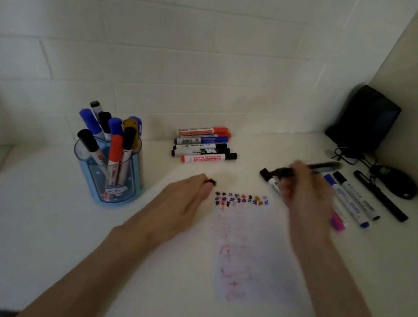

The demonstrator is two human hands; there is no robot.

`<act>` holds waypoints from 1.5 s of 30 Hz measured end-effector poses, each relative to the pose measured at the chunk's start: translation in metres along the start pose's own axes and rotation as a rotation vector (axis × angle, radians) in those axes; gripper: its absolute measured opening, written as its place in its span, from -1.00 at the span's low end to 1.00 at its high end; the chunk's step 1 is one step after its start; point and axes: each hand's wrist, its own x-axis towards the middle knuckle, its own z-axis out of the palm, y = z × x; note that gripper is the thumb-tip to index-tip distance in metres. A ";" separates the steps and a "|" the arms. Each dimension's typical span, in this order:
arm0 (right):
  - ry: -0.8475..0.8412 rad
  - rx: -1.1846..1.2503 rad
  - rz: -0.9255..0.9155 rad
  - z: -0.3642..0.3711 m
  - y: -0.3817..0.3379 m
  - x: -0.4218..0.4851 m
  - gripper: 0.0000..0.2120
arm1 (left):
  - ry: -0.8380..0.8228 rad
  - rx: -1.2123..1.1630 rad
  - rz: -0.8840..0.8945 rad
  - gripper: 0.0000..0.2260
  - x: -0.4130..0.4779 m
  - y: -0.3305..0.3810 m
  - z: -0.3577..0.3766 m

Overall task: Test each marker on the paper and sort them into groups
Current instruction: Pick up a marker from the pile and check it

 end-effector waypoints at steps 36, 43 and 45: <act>-0.125 -0.487 -0.102 0.012 0.046 -0.007 -0.87 | -0.067 0.383 0.026 -0.44 0.007 -0.005 0.019; -0.115 -0.467 -0.107 0.012 0.046 -0.006 -0.89 | -0.073 0.383 0.030 -0.43 0.007 -0.004 0.018; -0.143 -0.485 -0.124 0.013 0.046 -0.007 -0.87 | -0.067 0.388 0.034 -0.44 0.007 -0.004 0.018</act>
